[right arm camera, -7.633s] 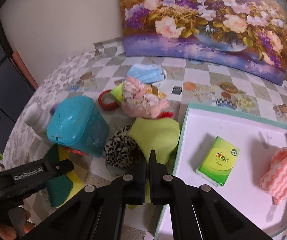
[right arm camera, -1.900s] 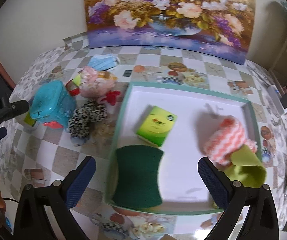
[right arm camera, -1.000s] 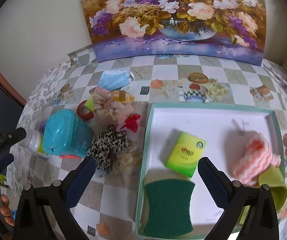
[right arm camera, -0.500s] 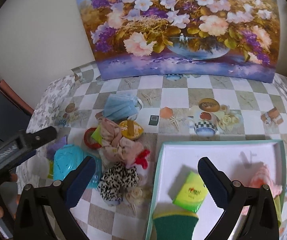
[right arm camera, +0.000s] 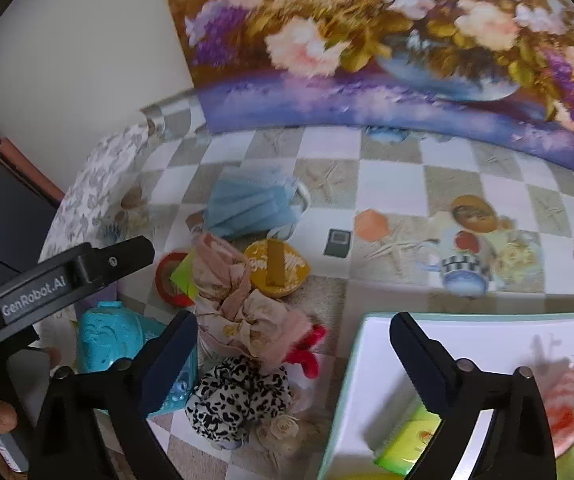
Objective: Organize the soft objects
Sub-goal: 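Move both tools away from the tray toward the pile of items, then grasp the pink floral scrunchie with the right tool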
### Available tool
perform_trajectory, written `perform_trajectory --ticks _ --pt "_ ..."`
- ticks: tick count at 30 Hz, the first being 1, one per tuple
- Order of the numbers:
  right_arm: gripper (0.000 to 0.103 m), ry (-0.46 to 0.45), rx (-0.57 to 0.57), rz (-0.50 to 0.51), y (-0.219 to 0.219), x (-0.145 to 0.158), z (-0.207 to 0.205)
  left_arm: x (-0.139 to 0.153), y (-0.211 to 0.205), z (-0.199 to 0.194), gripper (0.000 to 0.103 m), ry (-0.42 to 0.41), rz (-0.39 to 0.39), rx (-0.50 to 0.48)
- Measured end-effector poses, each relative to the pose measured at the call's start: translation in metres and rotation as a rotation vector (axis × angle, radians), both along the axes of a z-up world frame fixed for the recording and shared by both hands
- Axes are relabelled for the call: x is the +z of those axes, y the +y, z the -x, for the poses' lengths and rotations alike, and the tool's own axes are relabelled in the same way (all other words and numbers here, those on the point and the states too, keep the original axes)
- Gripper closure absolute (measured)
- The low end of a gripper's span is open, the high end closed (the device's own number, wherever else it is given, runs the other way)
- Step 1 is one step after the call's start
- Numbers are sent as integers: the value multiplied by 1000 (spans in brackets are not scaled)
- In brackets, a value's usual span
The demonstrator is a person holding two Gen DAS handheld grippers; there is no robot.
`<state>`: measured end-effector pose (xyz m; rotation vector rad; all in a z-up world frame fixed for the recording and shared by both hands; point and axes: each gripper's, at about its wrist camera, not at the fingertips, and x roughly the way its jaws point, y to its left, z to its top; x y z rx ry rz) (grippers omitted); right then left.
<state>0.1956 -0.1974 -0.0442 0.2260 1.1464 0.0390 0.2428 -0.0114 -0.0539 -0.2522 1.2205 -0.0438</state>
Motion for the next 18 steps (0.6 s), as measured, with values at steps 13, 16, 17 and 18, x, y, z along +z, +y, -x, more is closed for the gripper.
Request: perform_trajectory --ticks 13,16,17,18 --pt "28 27 53 -24 23 -30 -5 -12 14 3 0 20 58 34" --pt "41 23 67 -49 24 -31 -5 -9 13 3 1 10 62 31" --pt "47 21 71 -52 24 -31 -4 -8 13 3 0 8 62 33" --pt "52 17 74 -53 25 -30 -4 -8 13 3 0 5 61 35"
